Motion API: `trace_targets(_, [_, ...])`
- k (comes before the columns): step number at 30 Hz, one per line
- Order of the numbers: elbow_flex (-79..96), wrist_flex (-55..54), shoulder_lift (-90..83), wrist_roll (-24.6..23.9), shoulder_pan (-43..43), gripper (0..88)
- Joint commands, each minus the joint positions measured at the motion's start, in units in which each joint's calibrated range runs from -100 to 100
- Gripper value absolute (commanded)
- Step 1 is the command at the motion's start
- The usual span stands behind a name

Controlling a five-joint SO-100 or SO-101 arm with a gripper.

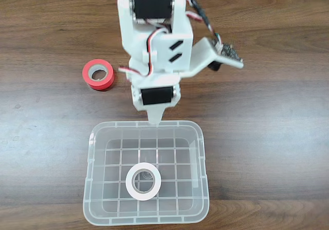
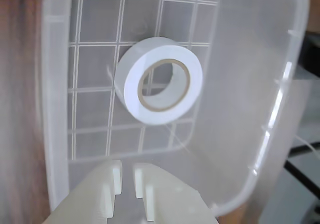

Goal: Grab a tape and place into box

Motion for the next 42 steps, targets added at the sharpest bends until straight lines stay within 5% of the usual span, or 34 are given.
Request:
trace_targets(1, [-5.4,7.5,-18.9,-0.5,-1.8,1.4])
trace_targets(11, [8.3,9.2,-40.2,-0.1,-2.8,1.3])
trace_targets(23, [57.7,8.6,-69.4,-0.5,-3.2,1.3])
trace_targets(36, [113.9,-27.2,-96.9,0.0,-2.4,1.6])
trace_targets(42, [132.1,-31.4,-108.2,-0.5,-3.2,1.3])
